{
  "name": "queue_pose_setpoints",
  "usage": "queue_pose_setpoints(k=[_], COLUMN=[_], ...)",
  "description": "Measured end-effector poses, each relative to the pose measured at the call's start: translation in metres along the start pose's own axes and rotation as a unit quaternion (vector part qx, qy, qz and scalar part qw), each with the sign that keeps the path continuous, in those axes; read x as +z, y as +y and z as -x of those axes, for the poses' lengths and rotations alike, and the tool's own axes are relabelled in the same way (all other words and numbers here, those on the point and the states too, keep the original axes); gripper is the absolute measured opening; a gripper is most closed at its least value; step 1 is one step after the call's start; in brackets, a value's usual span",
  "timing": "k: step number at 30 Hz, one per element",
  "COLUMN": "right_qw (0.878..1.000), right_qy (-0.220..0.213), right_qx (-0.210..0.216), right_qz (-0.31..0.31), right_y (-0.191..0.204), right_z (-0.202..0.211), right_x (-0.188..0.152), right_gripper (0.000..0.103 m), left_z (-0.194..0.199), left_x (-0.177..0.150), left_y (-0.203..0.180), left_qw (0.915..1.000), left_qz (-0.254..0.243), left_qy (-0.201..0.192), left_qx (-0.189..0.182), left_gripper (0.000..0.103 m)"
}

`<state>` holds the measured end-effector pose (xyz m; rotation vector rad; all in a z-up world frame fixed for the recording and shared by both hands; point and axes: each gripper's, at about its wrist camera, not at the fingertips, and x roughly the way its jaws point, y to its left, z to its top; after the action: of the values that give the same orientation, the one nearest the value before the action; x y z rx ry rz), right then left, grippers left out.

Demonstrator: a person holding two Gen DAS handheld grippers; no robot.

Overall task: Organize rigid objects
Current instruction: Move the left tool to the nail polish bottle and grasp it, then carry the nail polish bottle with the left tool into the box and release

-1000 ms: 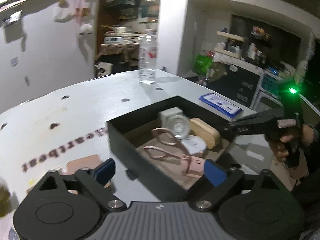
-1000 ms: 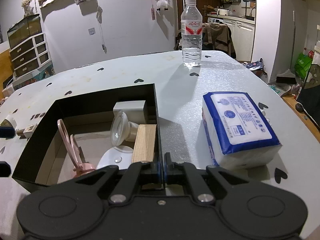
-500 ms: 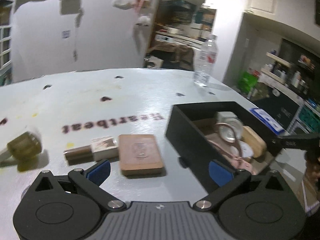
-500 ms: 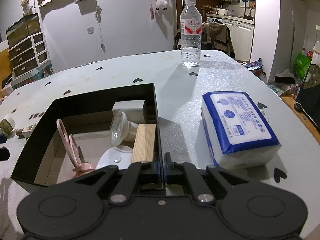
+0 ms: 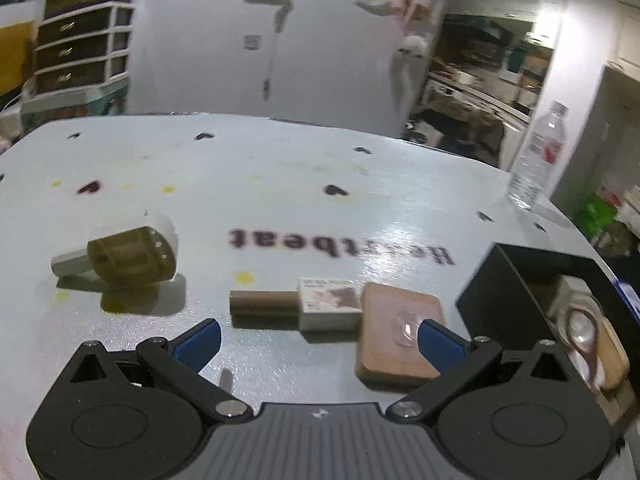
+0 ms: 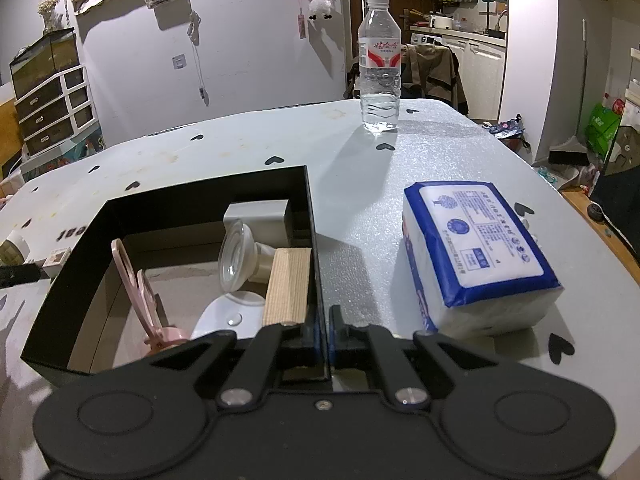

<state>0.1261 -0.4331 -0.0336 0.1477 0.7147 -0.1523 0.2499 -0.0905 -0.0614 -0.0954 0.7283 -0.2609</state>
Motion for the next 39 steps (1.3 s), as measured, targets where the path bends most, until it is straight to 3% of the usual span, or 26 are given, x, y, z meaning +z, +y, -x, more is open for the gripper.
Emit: queue_pose_setpoints(k=[6,15,21,32,36,39], right_qw=[1.000,1.000,1.000,1.000,1.000,1.000], right_qy=[0.000,0.001,0.002,0.002,0.002,0.000], right_qx=[0.000,0.001,0.001,0.001,0.001,0.003], right_qz=[-0.001,-0.004,-0.003,-0.003,-0.003,-0.005], right_y=[0.000,-0.001,-0.001,-0.001,0.000,0.000], right_z=[-0.001,-0.002,-0.002,-0.003,-0.003,-0.003], right_x=[0.000,-0.001,-0.001,0.000,0.000,0.000], right_gripper=[0.005,0.005,0.005,0.005,0.005,0.005], left_z=[-0.016,-0.037,-0.035,-0.029,-0.016,-0.003], left_x=[0.008,0.008,0.006,0.008,0.014,0.021], left_y=[-0.003,-0.009,-0.006,-0.001,-0.005,-0.013], left_qw=[0.9991,0.9972,0.9974,0.9977,0.9985,0.9988], left_qz=[0.005,-0.002,-0.006,0.011,0.024,0.034], left_qy=[-0.008,-0.014,-0.035,-0.022,-0.024,-0.033], left_qx=[0.042,0.073,0.062,0.062,0.042,0.003], left_gripper=[0.103,0.101,0.086,0.086,0.086,0.086])
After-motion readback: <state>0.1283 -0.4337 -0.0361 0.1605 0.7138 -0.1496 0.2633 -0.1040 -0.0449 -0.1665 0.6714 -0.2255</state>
